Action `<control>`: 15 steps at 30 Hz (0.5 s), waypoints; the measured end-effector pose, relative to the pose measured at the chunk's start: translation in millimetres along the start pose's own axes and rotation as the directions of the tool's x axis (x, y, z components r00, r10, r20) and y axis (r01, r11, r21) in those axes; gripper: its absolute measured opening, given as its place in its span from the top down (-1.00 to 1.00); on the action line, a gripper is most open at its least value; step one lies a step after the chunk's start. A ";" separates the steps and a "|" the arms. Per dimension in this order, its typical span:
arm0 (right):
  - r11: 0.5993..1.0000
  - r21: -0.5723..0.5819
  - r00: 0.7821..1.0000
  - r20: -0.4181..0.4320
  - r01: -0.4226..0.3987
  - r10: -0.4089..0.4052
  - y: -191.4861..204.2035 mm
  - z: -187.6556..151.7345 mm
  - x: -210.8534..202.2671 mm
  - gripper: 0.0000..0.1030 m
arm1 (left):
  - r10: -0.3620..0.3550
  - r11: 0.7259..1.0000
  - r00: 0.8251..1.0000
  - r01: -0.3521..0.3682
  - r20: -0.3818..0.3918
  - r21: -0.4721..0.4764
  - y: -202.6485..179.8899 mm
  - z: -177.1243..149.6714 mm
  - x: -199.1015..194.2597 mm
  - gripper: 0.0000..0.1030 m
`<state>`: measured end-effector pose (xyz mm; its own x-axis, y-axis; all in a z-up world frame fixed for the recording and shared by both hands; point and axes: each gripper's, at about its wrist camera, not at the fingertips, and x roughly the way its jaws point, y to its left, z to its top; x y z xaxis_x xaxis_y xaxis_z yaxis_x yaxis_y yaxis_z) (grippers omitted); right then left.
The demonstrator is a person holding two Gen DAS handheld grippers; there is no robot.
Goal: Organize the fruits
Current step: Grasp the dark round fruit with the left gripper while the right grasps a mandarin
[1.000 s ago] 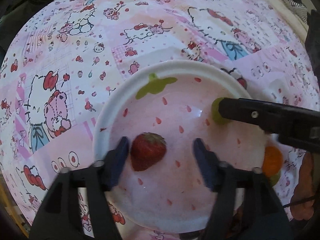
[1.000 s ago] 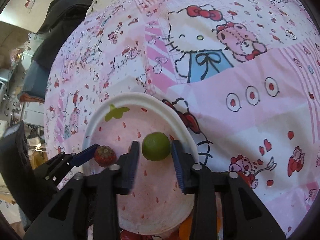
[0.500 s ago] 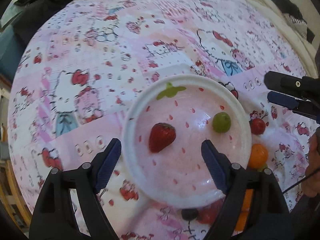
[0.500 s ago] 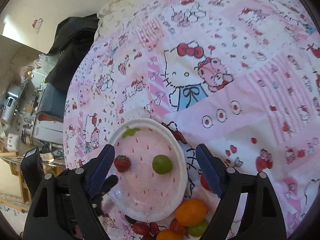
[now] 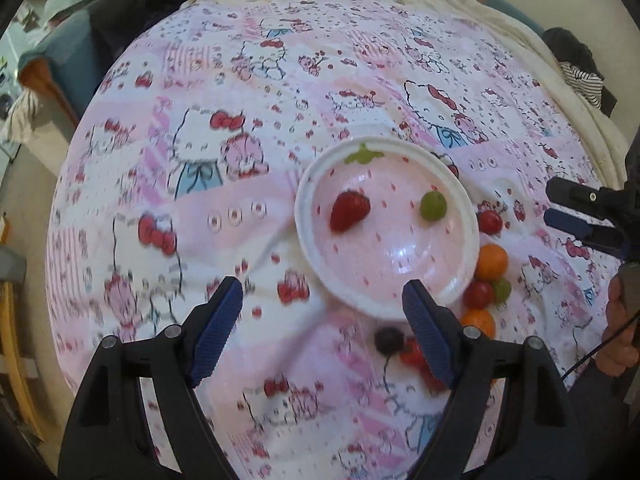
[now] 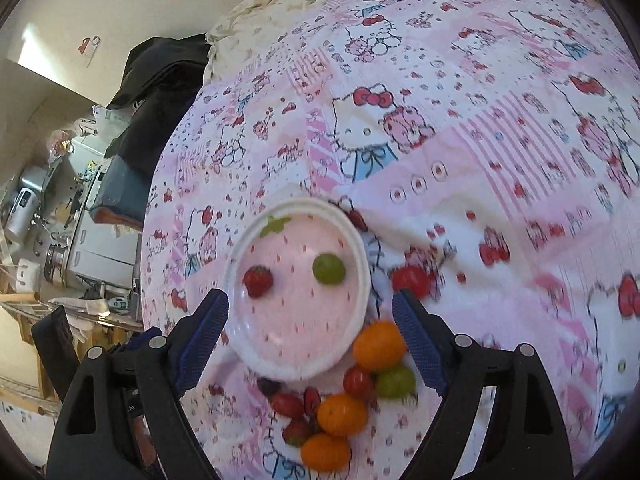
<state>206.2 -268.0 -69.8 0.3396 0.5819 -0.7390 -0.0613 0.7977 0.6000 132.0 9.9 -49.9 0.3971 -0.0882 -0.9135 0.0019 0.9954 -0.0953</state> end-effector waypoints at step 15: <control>0.993 0.117 0.995 -0.091 -0.023 0.034 -19.7 -90.7 -14.9 -0.68 | -0.167 0.971 0.976 0.138 -0.141 -0.196 -13.1 -39.2 53.2 0.07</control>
<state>117.2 -278.0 -98.4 0.2507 0.6203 -0.7432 0.0409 0.7603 0.6483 117.1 -9.3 -112.7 0.2579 -0.2578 -0.9311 -0.1235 0.9470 -0.2964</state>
